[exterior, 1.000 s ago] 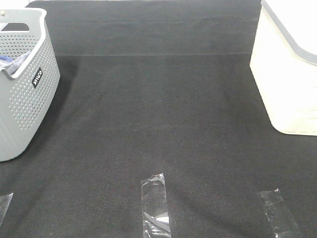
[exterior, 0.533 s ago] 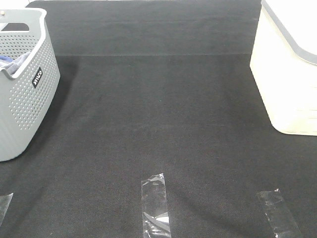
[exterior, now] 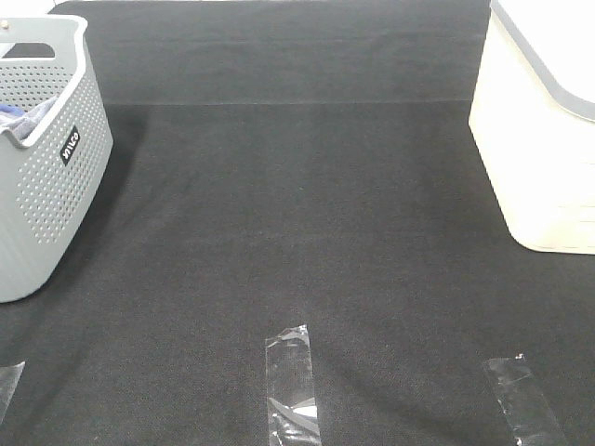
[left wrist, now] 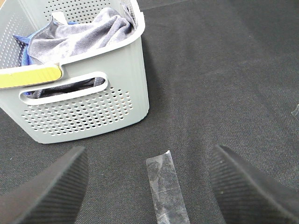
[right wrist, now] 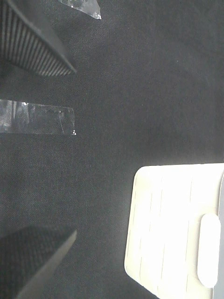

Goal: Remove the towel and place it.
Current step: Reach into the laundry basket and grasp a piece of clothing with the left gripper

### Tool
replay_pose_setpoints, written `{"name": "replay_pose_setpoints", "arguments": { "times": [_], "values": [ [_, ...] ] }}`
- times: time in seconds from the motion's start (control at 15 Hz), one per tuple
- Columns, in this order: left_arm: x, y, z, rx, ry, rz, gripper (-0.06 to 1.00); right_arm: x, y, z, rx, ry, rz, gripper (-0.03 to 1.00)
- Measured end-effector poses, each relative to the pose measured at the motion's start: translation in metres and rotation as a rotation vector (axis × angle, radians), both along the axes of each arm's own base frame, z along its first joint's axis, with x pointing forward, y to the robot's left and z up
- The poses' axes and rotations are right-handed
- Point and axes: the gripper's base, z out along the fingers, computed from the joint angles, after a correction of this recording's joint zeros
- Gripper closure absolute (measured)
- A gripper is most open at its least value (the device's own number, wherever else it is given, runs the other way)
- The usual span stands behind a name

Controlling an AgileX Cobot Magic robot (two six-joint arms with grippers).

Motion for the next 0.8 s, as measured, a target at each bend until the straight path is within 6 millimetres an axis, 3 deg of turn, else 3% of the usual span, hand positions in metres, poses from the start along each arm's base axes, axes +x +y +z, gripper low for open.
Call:
{"name": "replay_pose_setpoints", "arguments": {
  "times": [0.8],
  "values": [
    [0.0,0.0,0.0,0.0,0.0,0.0,0.25,0.0,0.0,0.0,0.0,0.0,0.0,0.16]
  ]
}}
